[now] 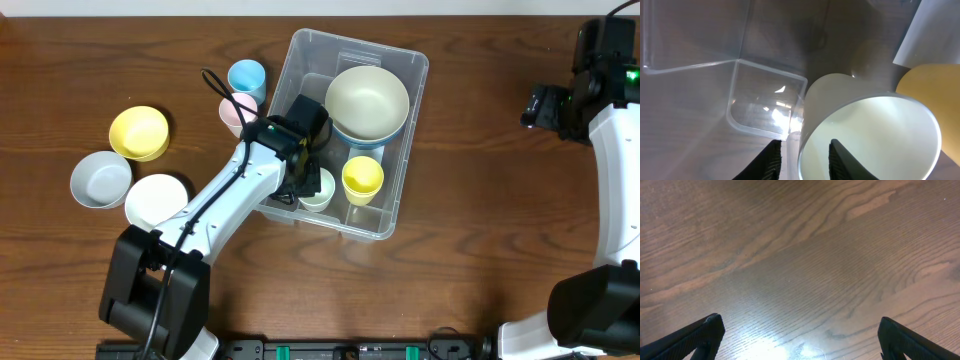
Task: Pack container
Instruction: 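Open left gripper and lift it out of the bin, then move left gripper left over the pink cup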
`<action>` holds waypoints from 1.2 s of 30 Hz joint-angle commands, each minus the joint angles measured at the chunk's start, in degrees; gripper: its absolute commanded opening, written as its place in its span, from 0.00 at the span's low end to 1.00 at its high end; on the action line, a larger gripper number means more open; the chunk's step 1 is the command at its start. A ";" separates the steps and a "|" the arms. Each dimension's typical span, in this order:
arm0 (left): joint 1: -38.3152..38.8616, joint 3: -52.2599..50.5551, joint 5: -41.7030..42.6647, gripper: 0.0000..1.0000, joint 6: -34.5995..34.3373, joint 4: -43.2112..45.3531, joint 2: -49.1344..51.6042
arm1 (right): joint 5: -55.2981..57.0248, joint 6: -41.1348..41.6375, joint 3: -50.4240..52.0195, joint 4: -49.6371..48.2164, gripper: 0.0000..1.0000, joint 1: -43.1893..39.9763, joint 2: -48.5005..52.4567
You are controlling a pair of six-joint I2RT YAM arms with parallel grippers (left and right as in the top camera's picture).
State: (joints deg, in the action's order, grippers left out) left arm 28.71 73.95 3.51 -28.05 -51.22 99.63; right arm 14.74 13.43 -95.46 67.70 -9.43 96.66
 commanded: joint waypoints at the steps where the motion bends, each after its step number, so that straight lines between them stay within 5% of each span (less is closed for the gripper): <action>1: -0.20 -0.04 -0.07 0.34 0.81 -0.37 -1.29 | 0.00 0.90 -0.74 0.00 0.99 -0.31 -0.92; 20: -0.96 0.72 -7.58 0.48 6.10 -1.01 -11.47 | 0.00 0.90 -0.74 0.00 0.99 -0.31 -0.94; 32: -11.06 0.74 -16.48 0.48 7.04 2.62 -16.33 | 0.00 0.90 -0.74 0.00 0.99 -0.31 -0.94; 33: -12.00 0.74 -16.44 0.47 7.02 3.23 -16.17 | 0.00 0.90 -0.74 0.00 0.99 -0.31 -0.94; 36: -14.23 0.74 -16.44 0.21 7.04 4.44 -15.56 | 0.00 0.90 -0.74 0.00 0.99 -0.31 -0.94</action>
State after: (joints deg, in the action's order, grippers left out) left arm 16.19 73.95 -10.81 -22.09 -47.16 83.59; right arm 14.74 13.43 -95.46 67.72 -9.43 96.66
